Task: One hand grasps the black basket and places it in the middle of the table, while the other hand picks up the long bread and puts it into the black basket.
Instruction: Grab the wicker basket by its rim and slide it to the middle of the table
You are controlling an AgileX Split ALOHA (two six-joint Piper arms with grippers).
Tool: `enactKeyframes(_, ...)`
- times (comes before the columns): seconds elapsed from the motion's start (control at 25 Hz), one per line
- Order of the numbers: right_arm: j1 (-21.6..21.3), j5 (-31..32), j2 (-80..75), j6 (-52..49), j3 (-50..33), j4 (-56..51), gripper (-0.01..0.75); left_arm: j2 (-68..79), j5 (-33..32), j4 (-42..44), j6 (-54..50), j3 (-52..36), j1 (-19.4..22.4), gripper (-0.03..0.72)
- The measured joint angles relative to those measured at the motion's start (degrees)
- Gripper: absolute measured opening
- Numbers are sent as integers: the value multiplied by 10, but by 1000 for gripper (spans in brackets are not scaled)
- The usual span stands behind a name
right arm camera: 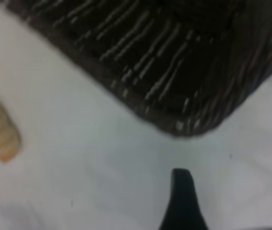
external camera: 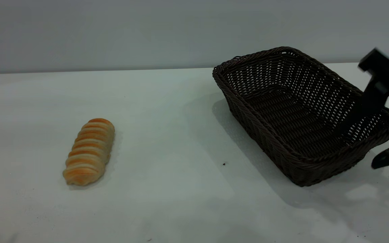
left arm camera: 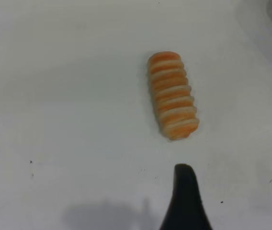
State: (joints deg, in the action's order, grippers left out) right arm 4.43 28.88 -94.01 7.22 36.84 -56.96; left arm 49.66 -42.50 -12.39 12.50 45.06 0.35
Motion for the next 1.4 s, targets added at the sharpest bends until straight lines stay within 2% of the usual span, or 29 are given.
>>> enactKeyframes(0.24, 0, -61, -66, 27, 2, -83, 591, 0, 0, 0, 0, 0, 0, 581)
enactKeyframes(0.6, 0, -110, -121, 145, 4, -257, 590, 0, 0, 0, 1, 0, 0, 580)
enactKeyframes(0.8, 0, -148, -177, 157, 10, -327, 543, 0, 0, 0, 1, 0, 0, 581)
enactKeyframes(0.96, 0, -148, -212, 181, 40, -344, 417, 0, 0, 0, 1, 0, 0, 581)
enactKeyframes(1.16, 0, -142, -218, 190, 59, -348, 105, 0, 0, 0, 1, 0, 0, 581)
enactKeyframes(1.4, -2, -117, -219, 210, 65, -317, 94, 0, 0, 0, 1, 0, 0, 581)
